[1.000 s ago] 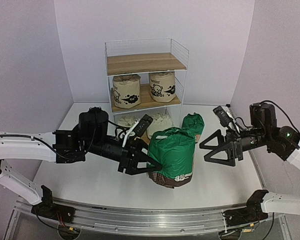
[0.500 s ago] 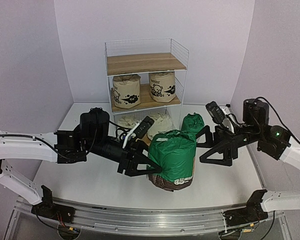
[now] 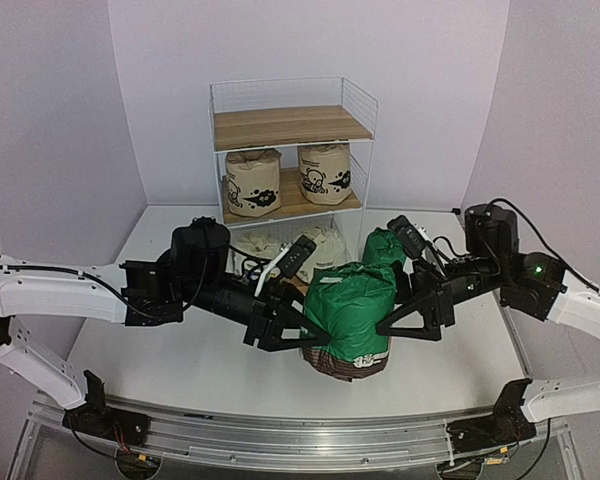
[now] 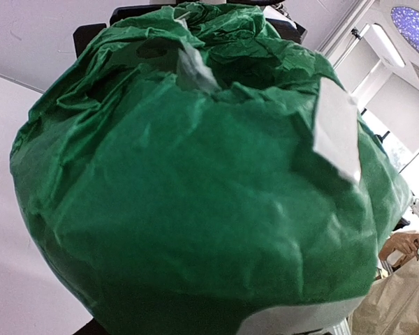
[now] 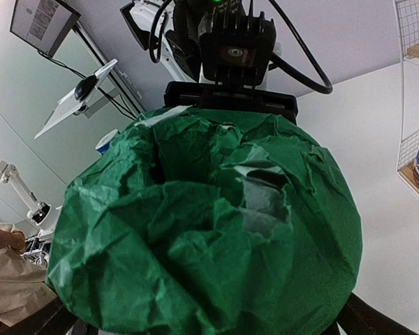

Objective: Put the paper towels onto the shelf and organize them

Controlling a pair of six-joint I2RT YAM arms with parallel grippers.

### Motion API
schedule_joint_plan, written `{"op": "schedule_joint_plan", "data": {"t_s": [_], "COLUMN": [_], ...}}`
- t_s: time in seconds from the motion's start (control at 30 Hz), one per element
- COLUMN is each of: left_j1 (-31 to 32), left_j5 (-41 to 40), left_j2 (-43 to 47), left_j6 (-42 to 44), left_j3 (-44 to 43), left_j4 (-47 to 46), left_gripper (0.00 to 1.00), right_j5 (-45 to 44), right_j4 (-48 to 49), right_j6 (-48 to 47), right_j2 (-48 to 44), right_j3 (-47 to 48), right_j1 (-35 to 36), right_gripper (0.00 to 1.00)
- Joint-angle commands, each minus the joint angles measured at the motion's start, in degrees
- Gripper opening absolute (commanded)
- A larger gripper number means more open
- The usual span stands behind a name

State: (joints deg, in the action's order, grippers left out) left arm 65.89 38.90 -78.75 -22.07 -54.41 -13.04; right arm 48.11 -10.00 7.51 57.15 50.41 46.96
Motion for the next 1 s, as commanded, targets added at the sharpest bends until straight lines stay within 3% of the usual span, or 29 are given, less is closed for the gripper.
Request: {"op": "schedule_joint_plan", "data": {"t_s": [0.0, 0.4, 0.5, 0.57, 0.77, 0.83, 0.97], "left_j1": [-1.3, -2.0, -2.0, -2.1, -2.2, -2.3, -2.4], "left_j5": [-4.8, -6.8, -7.0, -7.6, -8.2, -8.3, -8.8], "left_j2": [-0.4, -1.8, -2.0, -2.0, -1.8, -1.7, -1.1], "left_j6": [-1.9, -4.1, -4.3, -4.5, -4.6, -4.6, -4.6], "left_j3": [-4.4, -5.6, -5.8, -5.9, -6.2, -6.2, -5.9], "left_j4": [-6.4, -5.2, -5.0, -4.9, -3.9, -3.7, -3.1], "left_gripper": [0.00, 0.00, 0.01, 0.04, 0.23, 0.31, 0.58], "right_j5": [-2.6, -1.9, -3.8, -4.6, -4.9, -5.0, -5.9], "right_j4": [1.7, 3.7, 3.8, 3.8, 3.8, 3.8, 3.8], "right_j6": [-0.3, 0.5, 0.9, 1.1, 2.4, 2.8, 3.7], "right_j2": [0.5, 1.7, 1.5, 1.4, 1.4, 1.3, 1.1], "right_j3": [0.4, 1.1, 1.0, 0.8, 1.1, 1.3, 1.7], "right_j1": [2.3, 3.3, 3.4, 3.3, 3.3, 3.3, 3.3], "right_gripper": [0.96, 0.86, 0.79, 0.68, 0.42, 0.38, 0.30]}}
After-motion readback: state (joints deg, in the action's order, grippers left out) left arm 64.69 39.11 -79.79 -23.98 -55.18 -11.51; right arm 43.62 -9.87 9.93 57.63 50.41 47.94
